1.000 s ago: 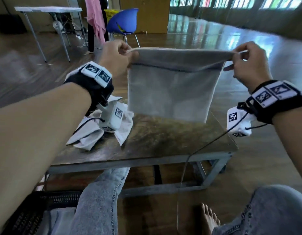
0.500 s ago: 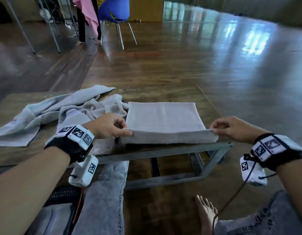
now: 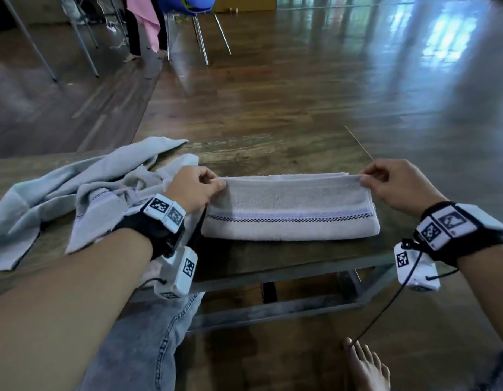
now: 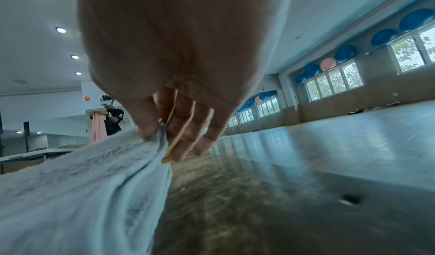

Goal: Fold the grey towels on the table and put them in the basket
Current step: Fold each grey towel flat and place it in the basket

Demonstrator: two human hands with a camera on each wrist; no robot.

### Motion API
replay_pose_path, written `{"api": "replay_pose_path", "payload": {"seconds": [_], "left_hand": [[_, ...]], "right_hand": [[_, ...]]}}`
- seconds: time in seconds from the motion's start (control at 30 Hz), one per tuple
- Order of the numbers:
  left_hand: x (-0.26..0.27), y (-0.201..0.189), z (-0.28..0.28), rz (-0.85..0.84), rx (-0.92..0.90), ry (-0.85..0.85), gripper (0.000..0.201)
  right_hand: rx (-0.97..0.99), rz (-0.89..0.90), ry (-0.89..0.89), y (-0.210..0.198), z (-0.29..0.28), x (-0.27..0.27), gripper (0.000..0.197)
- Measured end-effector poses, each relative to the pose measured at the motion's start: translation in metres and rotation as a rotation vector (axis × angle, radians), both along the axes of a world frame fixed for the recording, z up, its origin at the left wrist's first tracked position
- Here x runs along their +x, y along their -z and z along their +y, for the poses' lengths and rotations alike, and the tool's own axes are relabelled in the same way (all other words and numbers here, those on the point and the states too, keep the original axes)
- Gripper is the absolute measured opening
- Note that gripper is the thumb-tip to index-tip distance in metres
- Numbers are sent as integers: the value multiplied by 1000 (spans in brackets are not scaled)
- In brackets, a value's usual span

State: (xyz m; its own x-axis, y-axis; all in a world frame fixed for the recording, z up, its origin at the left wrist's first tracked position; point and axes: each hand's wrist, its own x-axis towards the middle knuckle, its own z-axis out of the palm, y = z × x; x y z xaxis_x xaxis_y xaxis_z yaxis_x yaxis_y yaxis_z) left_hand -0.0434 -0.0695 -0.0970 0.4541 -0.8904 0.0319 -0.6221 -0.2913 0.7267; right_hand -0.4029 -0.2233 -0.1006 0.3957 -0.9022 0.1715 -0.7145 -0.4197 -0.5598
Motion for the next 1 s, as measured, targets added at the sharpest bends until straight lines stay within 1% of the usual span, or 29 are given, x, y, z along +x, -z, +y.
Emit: {"api": "replay_pose_path", "payload": {"seconds": [0.07,0.13,0.2,0.27,0.33,0.47,0.6,0.63,0.67,0.73,0.8,0.87,0.93,1.0], "left_hand": [[4,9,-11,-78,-11,-61,15],[8,14,-19,-139,8,-97,16],[11,15,-25,-213,62,-76,17],[13,12,-28,-254,108,-49,18],[15,11,-28,-260,135,-46,18],[14,10,-21,-243,138,-51,16],[9,-8,-14,-219,250,59,18],[8,-15,-12,-214,234,76,20],[6,-22,-11,-217,174,79,20],[2,-38,-5,-235,-23,41,18],[-1,-53,3,-221,-229,12,19],[-2,-66,13,-212,-380,32,20],[-2,-69,25,-206,-472,50,20],[-3,-60,36,-198,-482,50,21]], "right_hand": [[-25,12,35,3,-14,14,7],[-20,16,29,5,-27,28,4],[23,59,-3,7,-35,37,5],[55,149,-39,10,-37,42,11],[57,183,-29,12,-34,42,14],[88,171,-33,4,-24,39,14],[91,214,-13,-12,-9,33,10],[68,190,3,-17,-6,32,8],[34,149,18,-23,-2,31,6],[-88,41,40,-35,5,28,6],[-254,-117,64,-47,10,24,11],[-373,-292,58,-56,17,18,12],[-401,-407,20,-58,23,8,14],[-363,-427,-40,-52,27,-4,19]]}}
